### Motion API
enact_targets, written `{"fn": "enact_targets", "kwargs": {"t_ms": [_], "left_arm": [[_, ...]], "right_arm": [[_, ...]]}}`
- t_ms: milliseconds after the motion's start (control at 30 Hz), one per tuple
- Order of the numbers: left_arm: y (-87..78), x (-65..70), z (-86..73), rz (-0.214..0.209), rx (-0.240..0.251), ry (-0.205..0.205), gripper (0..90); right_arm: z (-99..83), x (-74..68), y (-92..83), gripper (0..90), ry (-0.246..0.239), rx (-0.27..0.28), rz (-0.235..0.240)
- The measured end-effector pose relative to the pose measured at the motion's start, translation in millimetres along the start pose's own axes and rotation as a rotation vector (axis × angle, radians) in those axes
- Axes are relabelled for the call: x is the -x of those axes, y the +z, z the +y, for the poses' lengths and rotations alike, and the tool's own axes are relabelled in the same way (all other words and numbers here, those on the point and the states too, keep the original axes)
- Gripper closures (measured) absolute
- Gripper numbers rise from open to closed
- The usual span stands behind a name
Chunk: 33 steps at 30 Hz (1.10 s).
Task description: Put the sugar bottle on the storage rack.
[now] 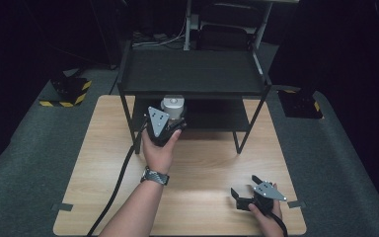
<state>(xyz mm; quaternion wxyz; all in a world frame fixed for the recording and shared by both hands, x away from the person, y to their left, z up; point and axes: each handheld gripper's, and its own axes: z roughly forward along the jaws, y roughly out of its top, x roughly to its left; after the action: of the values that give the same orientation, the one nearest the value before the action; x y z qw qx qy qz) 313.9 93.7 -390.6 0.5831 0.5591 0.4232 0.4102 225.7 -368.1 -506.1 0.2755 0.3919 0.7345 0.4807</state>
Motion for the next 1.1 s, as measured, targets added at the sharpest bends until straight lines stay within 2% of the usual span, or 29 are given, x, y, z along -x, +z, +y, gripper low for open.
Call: {"fn": "enact_targets", "kwargs": {"t_ms": [167,267,500,600,667,733,767,1100], "left_arm": [[13.9,-0.3,-0.4,0.021,0.002,-0.001,28.4],[23.0,-2.0,-3.7,0.037,0.012,-0.021,28.4],[32.1,-3.3,-8.7,0.046,0.006,-0.02,28.4],[34.1,-5.8,-10.3,0.047,0.004,-0.013,28.4],[35.9,-7.9,-11.6,0.037,0.002,-0.031,28.4],[36.4,-7.6,-12.0,0.036,0.003,-0.024,28.4],[36.7,-6.9,-13.0,0.036,0.005,-0.006,28.4],[35.9,-8.8,-12.0,0.026,-0.001,-0.016,27.9]], "right_arm": [[-0.6,0.1,-0.3,0.0,-0.004,0.003,0.001],[-0.8,-0.1,-0.3,0.0,-0.004,0.004,0.0],[-0.8,-0.3,-0.3,0.0,-0.005,0.005,-0.001],[-0.8,-0.7,-0.4,0.1,-0.004,0.004,-0.003],[-0.9,-0.7,-0.4,0.0,-0.004,0.005,-0.003],[-0.8,-0.8,-0.4,0.1,-0.005,0.004,-0.004],[-0.8,-0.8,-0.4,0.0,-0.005,0.004,-0.004],[-1.3,-1.4,-0.8,0.0,-0.004,0.006,-0.006]]}}
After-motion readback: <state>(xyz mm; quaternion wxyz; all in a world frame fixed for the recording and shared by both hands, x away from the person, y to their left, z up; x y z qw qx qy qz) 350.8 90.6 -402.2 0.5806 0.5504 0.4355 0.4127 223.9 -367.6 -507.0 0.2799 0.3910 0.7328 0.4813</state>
